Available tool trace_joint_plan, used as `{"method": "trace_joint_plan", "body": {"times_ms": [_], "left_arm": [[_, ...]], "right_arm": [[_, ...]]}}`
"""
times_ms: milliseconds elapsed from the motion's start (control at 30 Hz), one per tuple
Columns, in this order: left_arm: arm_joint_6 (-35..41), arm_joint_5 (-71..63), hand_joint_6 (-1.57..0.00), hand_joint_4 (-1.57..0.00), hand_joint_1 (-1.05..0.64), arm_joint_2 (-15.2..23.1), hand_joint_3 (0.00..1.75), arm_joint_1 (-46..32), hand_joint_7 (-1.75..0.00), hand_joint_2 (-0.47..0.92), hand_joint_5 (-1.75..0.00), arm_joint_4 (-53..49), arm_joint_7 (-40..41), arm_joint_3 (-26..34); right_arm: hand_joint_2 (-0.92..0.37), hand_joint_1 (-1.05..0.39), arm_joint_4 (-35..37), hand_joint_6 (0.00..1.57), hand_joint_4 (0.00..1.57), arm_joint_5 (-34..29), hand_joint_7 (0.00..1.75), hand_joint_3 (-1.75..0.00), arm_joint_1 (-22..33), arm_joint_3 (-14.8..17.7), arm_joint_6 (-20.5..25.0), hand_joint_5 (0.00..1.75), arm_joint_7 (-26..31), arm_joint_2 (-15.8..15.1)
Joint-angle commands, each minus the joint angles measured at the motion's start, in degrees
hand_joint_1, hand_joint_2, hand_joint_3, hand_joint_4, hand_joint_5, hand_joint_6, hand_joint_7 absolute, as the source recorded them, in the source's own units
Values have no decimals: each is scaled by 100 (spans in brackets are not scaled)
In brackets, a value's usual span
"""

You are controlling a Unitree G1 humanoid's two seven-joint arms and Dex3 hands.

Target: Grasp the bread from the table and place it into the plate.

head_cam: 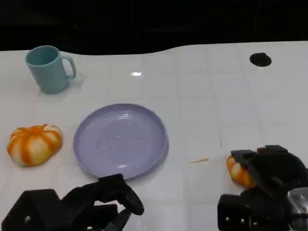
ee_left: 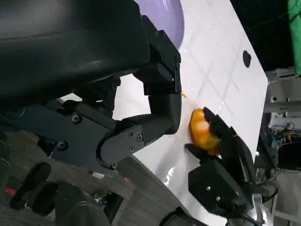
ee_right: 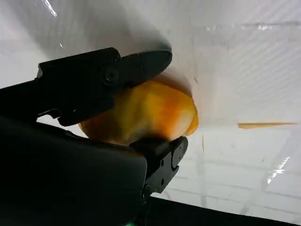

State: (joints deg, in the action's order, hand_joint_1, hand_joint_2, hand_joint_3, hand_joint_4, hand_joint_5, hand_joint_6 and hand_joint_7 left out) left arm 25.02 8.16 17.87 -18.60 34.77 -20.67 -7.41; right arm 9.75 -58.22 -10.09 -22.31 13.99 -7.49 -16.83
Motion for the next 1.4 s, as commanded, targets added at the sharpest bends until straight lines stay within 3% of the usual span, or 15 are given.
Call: {"method": "trace_joint_plan", "body": {"times_ms": [33, 100, 200, 233, 300, 367, 400, 433, 567, 767, 933, 1000, 1100, 1233, 1400], "left_arm": [[54, -45, -58, -69, -35, 42, 70, 5, -153, 83, -175, 110, 64, 7], [31, -53, -58, -70, -35, 41, 70, 2, -153, 83, -175, 107, 65, 4], [28, -49, -58, -70, -35, 39, 70, 8, -152, 83, -175, 104, 60, 3], [24, -49, -58, -70, -36, 43, 70, 10, -152, 83, -175, 104, 56, 5], [22, -53, -59, -70, -36, 47, 70, 17, -153, 83, -175, 102, 53, 6], [19, -65, -59, -70, -36, 51, 70, 22, -153, 83, -175, 104, 56, 3], [18, -69, -59, -70, -36, 52, 70, 23, -153, 83, -175, 104, 57, 2], [20, -71, -59, -70, -36, 54, 70, 25, -153, 83, -175, 103, 54, 2], [42, -61, -59, -70, -36, 37, 70, 24, -152, 82, -175, 107, 62, 0], [18, -79, -59, -70, -35, 35, 70, 19, -152, 83, -175, 107, 64, -24], [2, -95, -59, -70, -36, 14, 70, 18, -151, 83, -175, 70, 52, -35], [-24, -102, -59, -70, -36, -5, 70, -3, -151, 83, -175, 44, 50, -43], [-76, -115, -59, -70, -36, -15, 70, -11, -152, 82, -175, 12, 37, -63], [-22, -135, -60, -71, -36, -40, 70, 7, -152, 82, -175, 42, 76, -75], [-57, -158, -60, -72, -36, -59, 71, 45, -152, 82, -175, -25, 68, -97]], "right_arm": [[-92, -44, 471, 82, 79, 411, 12, -10, -91, 144, -85, 27, 463, 27], [-92, -29, 676, 106, 101, 626, 14, -6, -127, 237, -434, 47, 1077, 15], [-92, -16, 982, 127, 85, 815, 13, -6, -199, 278, -890, 135, 1835, -28], [-91, -13, 1074, 108, 82, 867, 70, -12, -232, 279, -1008, 158, 1981, -44], [-89, -12, 1206, 82, 86, 935, 135, -20, -290, 263, -1179, 171, 2177, -78], [-83, -13, 1309, 76, 88, 985, 150, -33, -353, 246, -1323, 174, 2332, -112], [-69, -13, 1345, 75, 89, 1002, 150, -58, -374, 239, -1366, 174, 2378, -122], [-64, -14, 1356, 75, 89, 1007, 150, -68, -392, 236, -1402, 174, 2431, -126], [-55, -17, 1349, 93, 88, 1068, 94, -76, -432, 247, -1479, 175, 2564, -114], [-50, -16, 1289, 82, 89, 1192, 136, -81, -467, 240, -1702, 175, 2684, -115], [-56, -15, 1021, 66, 87, 1180, 171, -63, -435, 212, -1807, 175, 2756, -37], [-55, -13, 914, 67, 88, 1205, 174, -63, -422, 193, -1952, 175, 2856, 9], [-47, -15, 743, 67, 91, 1212, 175, -88, -441, 164, -2111, 175, 2899, 54], [-40, -15, 513, 67, 91, 1341, 175, -101, -543, 140, -2204, 175, 2677, 182], [-36, -10, 760, 73, 94, 1702, 166, -116, -891, 61, -2637, 175, 2492, 427]]}}
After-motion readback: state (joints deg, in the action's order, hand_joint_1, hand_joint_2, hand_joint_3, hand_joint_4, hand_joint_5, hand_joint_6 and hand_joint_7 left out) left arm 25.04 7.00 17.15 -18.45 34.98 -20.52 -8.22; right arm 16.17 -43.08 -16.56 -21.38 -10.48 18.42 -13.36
